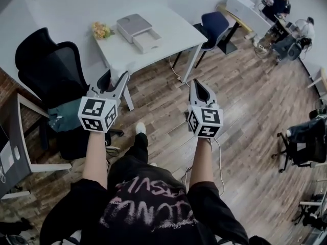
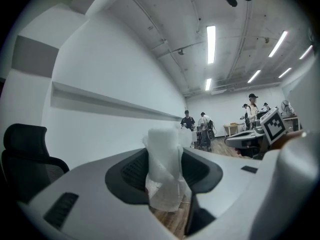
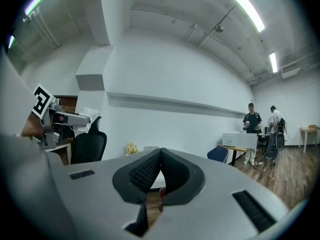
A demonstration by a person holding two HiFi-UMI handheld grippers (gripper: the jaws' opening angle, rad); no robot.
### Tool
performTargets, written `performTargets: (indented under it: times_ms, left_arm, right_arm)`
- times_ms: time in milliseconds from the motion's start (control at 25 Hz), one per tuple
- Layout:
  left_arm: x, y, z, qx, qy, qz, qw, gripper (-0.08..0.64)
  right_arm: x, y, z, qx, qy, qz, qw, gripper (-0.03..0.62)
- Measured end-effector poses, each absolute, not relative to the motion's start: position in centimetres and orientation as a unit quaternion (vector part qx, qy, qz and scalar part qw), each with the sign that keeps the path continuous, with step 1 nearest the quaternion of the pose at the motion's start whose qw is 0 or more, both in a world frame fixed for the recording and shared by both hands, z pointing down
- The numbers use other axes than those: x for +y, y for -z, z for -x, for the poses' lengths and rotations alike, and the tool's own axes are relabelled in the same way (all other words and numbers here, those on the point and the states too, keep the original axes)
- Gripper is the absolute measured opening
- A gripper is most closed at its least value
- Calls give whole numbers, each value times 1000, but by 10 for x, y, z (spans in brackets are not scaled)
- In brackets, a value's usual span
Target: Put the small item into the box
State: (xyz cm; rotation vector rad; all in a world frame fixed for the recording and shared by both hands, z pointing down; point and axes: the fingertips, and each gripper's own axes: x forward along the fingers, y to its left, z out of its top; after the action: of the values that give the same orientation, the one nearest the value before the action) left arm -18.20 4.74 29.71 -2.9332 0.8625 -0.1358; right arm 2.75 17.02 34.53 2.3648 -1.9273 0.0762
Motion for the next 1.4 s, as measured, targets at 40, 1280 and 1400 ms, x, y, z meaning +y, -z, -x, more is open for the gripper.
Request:
performTargets:
  times_ms: [40, 1280, 1400]
  left_arm:
    - [36, -299, 176, 282, 43, 958, 38, 183]
    - [-304, -299, 0, 330, 52, 942, 19, 183]
    - [-323, -304, -6, 365, 54, 929, 10, 183]
  right_arm:
    - [160, -347, -33, -631, -25, -774, 45, 11]
    - [-223, -335, -208, -687, -17, -724, 51, 11]
    - [-254, -340, -218, -712, -16, -700, 58, 11]
